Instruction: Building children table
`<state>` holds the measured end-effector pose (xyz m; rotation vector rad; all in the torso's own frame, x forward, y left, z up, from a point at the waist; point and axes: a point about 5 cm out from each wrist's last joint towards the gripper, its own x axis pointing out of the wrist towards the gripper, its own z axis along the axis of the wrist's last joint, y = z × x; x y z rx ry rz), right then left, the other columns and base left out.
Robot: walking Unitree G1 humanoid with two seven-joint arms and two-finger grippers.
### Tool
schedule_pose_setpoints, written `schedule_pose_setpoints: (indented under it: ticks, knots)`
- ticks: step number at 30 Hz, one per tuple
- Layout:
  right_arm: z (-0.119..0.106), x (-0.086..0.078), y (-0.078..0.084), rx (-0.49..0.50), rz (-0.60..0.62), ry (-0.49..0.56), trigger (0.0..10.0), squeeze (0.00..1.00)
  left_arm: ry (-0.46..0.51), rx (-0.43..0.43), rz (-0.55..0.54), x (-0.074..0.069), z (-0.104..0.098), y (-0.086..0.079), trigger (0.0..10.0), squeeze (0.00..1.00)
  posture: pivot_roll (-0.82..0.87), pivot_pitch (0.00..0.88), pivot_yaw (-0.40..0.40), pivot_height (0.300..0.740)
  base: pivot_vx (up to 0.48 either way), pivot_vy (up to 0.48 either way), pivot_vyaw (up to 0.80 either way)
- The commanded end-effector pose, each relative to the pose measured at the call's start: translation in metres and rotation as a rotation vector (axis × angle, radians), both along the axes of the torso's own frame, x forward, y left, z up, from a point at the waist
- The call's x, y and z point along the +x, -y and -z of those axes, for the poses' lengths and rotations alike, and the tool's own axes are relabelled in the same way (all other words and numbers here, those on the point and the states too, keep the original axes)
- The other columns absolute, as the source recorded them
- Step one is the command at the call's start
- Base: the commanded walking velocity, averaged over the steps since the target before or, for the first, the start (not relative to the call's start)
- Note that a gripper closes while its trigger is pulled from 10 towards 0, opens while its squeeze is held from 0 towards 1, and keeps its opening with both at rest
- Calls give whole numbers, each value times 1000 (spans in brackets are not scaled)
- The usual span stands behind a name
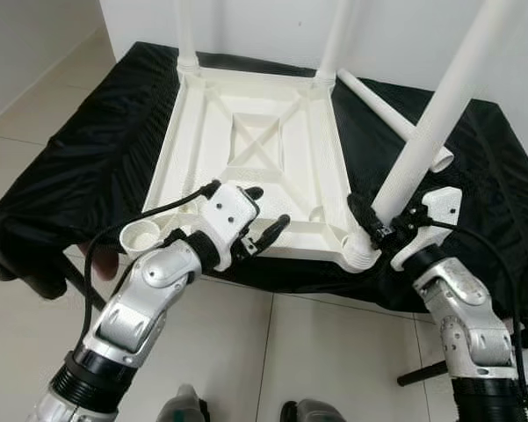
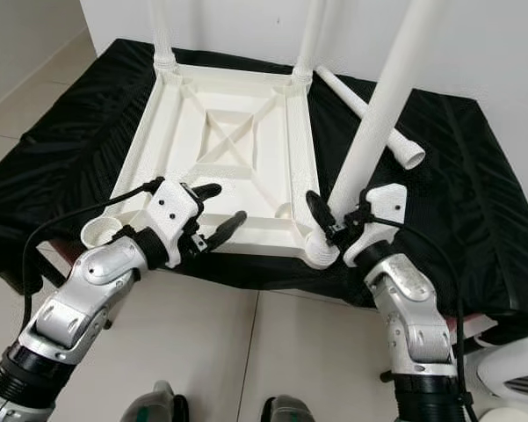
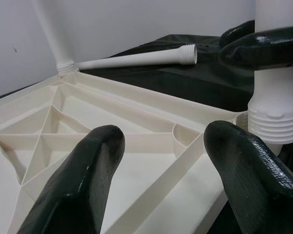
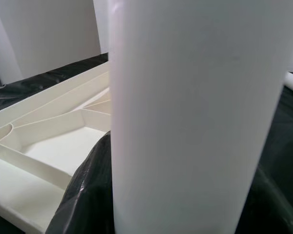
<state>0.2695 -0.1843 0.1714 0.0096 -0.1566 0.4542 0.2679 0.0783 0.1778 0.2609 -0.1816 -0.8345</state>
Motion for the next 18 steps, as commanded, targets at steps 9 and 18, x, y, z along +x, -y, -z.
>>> schedule_pose_setpoints:
  ticks: [9,18]
  knots:
    - [14,5,3,28,65,-26,10000,0,1,32,87,-2,-2,2,10000,0,44,40,-40,740,0,0,0]
    - [19,10,3,45,97,-40,10000,0,6,28,84,-2,-4,3,10000,0,45,48,-40,740,0,0,0]
